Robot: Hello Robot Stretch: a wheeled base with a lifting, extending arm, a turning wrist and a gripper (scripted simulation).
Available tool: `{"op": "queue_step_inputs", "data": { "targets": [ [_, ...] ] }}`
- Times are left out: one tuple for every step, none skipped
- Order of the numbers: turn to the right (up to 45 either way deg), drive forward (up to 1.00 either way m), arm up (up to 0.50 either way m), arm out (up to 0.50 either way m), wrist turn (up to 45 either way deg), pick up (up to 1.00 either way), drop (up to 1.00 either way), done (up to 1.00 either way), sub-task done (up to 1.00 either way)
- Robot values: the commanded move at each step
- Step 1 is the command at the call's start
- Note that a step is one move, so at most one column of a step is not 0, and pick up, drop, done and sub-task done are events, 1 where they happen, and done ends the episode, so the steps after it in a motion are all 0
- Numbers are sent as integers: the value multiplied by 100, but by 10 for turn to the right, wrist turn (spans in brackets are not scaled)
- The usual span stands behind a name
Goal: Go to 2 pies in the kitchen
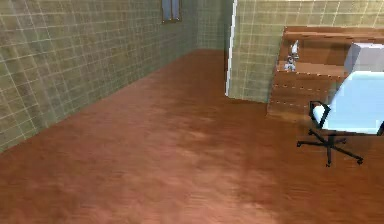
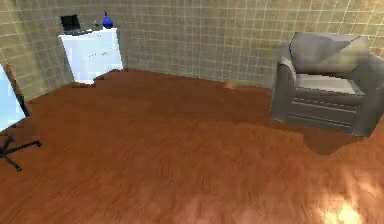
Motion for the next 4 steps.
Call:
{"op": "queue_step_inputs", "data": {
  "targets": [
    [0, 100, 0, 0, 0, 0, 0, 0, 0],
    [0, 100, 0, 0, 0, 0, 0, 0, 0],
    [0, 100, 0, 0, 0, 0, 0, 0, 0],
    [-60, 0, 0, 0, 0, 0, 0, 0, 0]
  ]
}}
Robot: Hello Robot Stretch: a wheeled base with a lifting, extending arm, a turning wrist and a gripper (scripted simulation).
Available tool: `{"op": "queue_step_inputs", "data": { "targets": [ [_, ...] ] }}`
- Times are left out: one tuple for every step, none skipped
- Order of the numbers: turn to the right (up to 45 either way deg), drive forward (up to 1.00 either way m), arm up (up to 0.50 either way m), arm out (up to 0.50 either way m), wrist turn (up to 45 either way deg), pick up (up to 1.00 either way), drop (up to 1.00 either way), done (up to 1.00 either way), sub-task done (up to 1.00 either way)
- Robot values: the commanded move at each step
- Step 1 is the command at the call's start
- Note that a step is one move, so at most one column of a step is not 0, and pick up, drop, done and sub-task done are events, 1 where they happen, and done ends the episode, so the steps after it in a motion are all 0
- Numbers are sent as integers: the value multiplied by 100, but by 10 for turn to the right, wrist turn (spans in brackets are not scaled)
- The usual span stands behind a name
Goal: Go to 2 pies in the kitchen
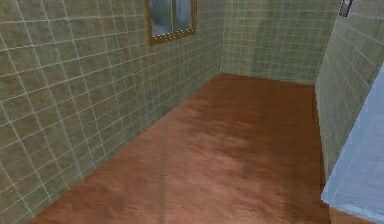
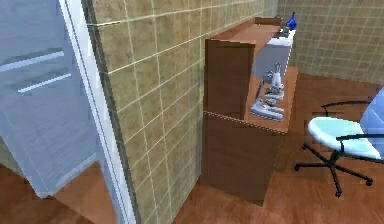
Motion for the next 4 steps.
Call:
{"op": "queue_step_inputs", "data": {
  "targets": [
    [0, 25, 0, 0, 0, 0, 0, 0, 0],
    [240, 0, 0, 0, 0, 0, 0, 0, 0],
    [0, 50, 0, 0, 0, 0, 0, 0, 0],
    [-150, 0, 0, 0, 0, 0, 0, 0, 0]
  ]
}}
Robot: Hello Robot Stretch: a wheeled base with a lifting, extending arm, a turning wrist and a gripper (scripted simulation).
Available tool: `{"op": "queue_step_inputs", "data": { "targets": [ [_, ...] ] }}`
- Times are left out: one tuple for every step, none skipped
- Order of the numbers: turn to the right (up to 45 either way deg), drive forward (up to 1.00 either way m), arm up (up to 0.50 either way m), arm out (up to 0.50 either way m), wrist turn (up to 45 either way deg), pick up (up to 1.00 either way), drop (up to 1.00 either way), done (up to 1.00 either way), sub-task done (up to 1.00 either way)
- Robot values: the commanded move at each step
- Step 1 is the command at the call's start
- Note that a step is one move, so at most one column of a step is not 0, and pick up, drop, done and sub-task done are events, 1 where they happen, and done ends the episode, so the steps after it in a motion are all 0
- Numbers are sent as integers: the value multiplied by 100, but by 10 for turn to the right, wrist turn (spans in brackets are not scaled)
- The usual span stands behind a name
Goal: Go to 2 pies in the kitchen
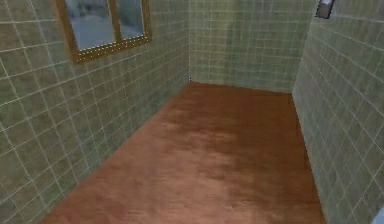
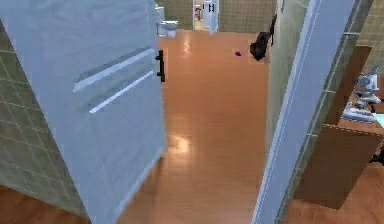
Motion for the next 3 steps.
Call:
{"op": "queue_step_inputs", "data": {
  "targets": [
    [0, 25, 0, 0, 0, 0, 0, 0, 0],
    [450, 0, 0, 0, 0, 0, 0, 0, 0],
    [450, 0, 0, 0, 0, 0, 0, 0, 0]
  ]
}}
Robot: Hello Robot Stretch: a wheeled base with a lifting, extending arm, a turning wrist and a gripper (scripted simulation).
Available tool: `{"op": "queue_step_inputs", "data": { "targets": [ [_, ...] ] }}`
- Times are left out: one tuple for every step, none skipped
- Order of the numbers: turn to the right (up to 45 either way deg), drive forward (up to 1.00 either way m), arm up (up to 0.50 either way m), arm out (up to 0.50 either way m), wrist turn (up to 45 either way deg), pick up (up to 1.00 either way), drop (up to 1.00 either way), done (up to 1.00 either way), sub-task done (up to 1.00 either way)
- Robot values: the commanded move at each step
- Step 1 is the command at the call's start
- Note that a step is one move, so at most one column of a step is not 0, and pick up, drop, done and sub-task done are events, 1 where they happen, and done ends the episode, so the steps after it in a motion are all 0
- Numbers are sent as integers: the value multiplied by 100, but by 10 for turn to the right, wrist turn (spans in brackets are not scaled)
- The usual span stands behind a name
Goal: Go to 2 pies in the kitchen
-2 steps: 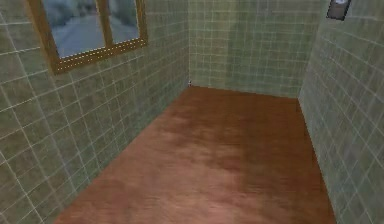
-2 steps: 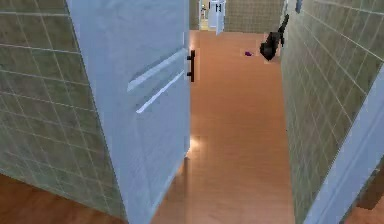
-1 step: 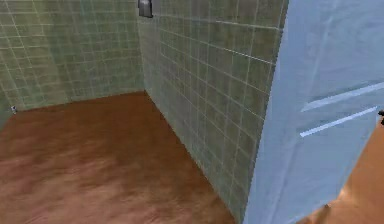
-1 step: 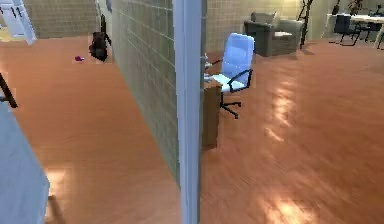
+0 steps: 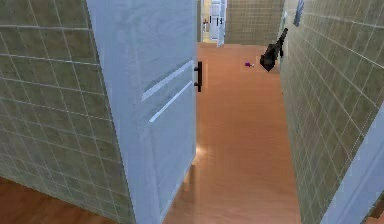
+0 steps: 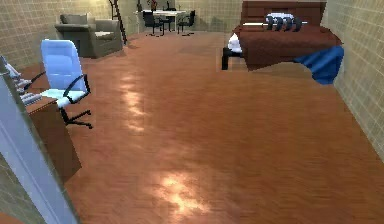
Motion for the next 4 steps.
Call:
{"op": "queue_step_inputs", "data": {
  "targets": [
    [150, 0, 0, 0, 0, 0, 0, 0, 0],
    [0, 100, 0, 0, 0, 0, 0, 0, 0],
    [60, 0, 0, 0, 0, 0, 0, 0, 0],
    [0, 30, 0, 0, 0, 0, 0, 0, 0]
  ]
}}
